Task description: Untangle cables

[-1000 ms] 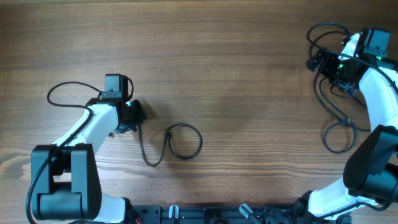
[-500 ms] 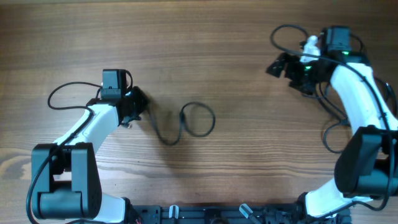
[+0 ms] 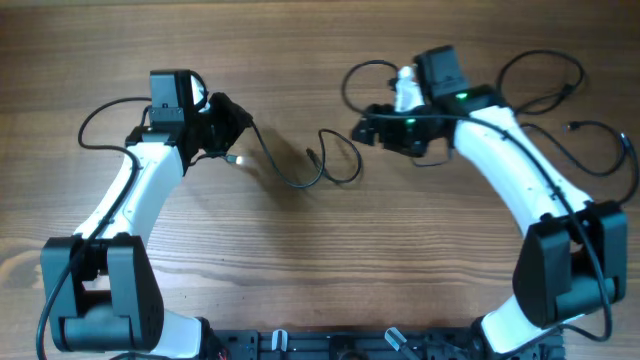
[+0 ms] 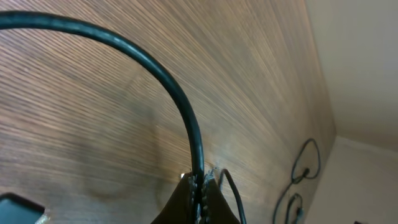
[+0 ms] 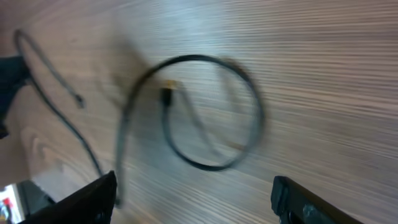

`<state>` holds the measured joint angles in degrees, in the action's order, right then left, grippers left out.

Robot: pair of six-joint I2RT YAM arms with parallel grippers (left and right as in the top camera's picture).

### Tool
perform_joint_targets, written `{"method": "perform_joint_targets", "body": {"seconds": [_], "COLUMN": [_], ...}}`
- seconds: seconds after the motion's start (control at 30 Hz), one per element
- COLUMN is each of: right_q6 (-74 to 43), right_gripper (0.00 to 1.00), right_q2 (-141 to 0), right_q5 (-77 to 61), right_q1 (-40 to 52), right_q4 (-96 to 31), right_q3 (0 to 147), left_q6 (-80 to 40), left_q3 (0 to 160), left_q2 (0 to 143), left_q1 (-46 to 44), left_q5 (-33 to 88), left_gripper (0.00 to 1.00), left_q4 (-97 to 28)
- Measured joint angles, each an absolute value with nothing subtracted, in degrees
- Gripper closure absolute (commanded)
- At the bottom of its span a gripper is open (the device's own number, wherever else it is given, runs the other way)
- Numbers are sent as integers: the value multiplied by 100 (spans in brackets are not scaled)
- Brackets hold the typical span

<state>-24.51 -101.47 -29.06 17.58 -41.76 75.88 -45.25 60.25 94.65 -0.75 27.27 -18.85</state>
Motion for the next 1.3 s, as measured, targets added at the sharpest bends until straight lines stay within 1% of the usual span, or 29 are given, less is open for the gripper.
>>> {"method": "perform_joint_targets", "body": {"seconds": [0.17, 0.33, 0.5, 0.67, 0.73, 0.77, 0.8, 0.83, 0.87, 0.9, 0.97, 1.03, 1.17, 1.23, 1.3], "right_q6": [-3039, -3747, -4294, -4370, -4169, -4025, -3909, -3809, -3664, -3544, -3354, -3155, -2751, -2604, -2508], "right_gripper": [19, 20, 22, 25, 30, 37, 47, 65, 75, 80, 84, 94, 96, 93, 93], "right_q2": [-10147, -10221, -10595, -11034, -11131, -11155, -11155, -11155, -11155, -11155, -11155, -11155, -11155, -11155, -11155], "right_q5": [-2908, -2845, -2628, -2401, -2530, -2663, -2762, -2899, -3140, -3321, -3616, -3857, -4117, -4182, -4239], "right_q1": [2394, 2856, 3111, 3105, 3059, 3028, 3015, 2995, 2967, 2956, 2952, 2952, 2952, 2952, 2952], "right_q4": [-3782, -3439, -3361, -3092, -2856, -2722, -2657, -2565, -2432, -2355, -2296, -2252, -2206, -2121, -2058], "right_q3": [7588, 7588, 7588, 7588, 7588, 7588, 7588, 7588, 7588, 7588, 7588, 7588, 7588, 7588, 7588], "left_q6": [-4486, -4283, -4169, -3846, -3697, -3616, -3573, -3522, -3474, -3448, -3406, -3367, -3330, -3326, -3326], "left_q3": [6034, 6034, 6034, 6034, 6034, 6034, 6034, 6034, 6034, 6034, 6034, 6034, 6034, 6034, 6034], "left_q2": [9465, 9465, 9465, 9465, 9465, 9467, 9467, 9472, 9476, 9487, 9509, 9533, 9548, 9548, 9548], "left_q1": [-193, -379, -419, -419, -419, -419, -419, -419, -419, -419, -419, -419, -419, -419, -419], "left_q5": [2735, 2735, 2733, 2733, 2733, 2733, 2731, 2731, 2731, 2733, 2735, 2766, 2939, 2991, 3009], "left_gripper": [96, 96, 96, 96, 96, 96, 96, 96, 96, 96, 96, 96, 96, 96, 96], "left_q4": [-2307, -2366, -2418, -2609, -2703, -2751, -2786, -2816, -2847, -2856, -2856, -2853, -2853, -2853, -2853]}}
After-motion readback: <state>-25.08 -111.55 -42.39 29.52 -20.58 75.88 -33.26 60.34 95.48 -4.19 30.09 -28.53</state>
